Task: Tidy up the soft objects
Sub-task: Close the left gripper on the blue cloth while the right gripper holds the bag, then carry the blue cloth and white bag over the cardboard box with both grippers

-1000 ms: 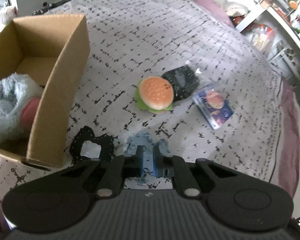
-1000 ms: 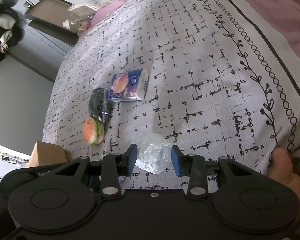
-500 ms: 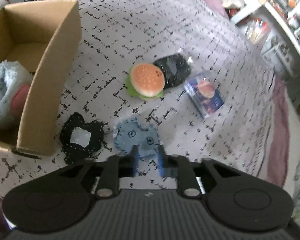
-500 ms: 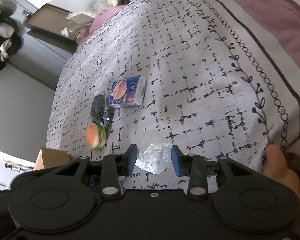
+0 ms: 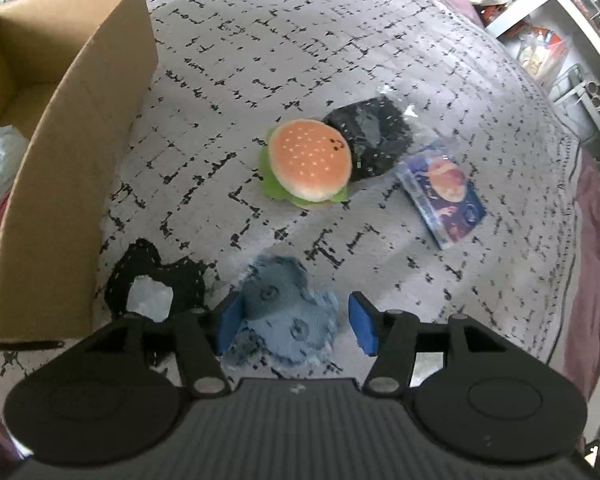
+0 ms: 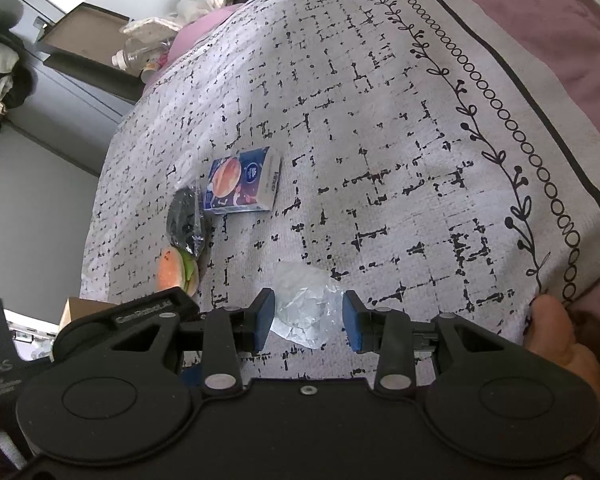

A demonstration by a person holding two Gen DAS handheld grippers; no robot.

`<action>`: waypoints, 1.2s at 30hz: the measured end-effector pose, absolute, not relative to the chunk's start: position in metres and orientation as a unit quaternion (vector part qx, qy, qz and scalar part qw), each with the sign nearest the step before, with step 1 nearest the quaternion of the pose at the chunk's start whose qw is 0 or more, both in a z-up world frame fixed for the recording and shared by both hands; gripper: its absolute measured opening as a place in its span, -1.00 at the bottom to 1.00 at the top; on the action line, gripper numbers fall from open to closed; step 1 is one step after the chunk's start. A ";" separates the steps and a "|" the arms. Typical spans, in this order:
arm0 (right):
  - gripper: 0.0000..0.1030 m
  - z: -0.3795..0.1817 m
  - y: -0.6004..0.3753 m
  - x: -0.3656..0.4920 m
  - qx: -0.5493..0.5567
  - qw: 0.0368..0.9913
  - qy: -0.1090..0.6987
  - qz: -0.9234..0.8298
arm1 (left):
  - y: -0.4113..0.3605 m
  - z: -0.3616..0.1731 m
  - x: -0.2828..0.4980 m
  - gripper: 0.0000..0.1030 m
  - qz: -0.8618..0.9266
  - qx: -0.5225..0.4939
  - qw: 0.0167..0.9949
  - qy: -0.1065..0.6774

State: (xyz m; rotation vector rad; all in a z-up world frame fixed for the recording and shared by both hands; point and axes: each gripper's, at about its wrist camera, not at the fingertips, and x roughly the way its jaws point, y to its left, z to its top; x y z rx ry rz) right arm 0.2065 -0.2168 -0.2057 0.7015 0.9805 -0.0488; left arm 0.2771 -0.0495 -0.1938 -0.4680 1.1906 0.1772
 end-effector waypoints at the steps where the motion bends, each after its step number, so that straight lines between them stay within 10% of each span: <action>1: -0.29 -0.206 -0.217 0.207 0.329 0.824 0.462 -0.023 | -0.049 -0.196 0.278 0.10 0.083 -0.219 0.798 0.555; 15: -0.29 -0.196 -0.209 0.205 0.301 0.842 0.449 -0.012 | -0.042 -0.179 0.265 -0.62 0.059 -0.227 0.820 0.522; 36: -0.29 -0.156 -0.181 0.190 0.267 0.872 0.407 0.054 | 0.001 -0.117 0.223 -0.65 0.010 -0.277 0.847 0.455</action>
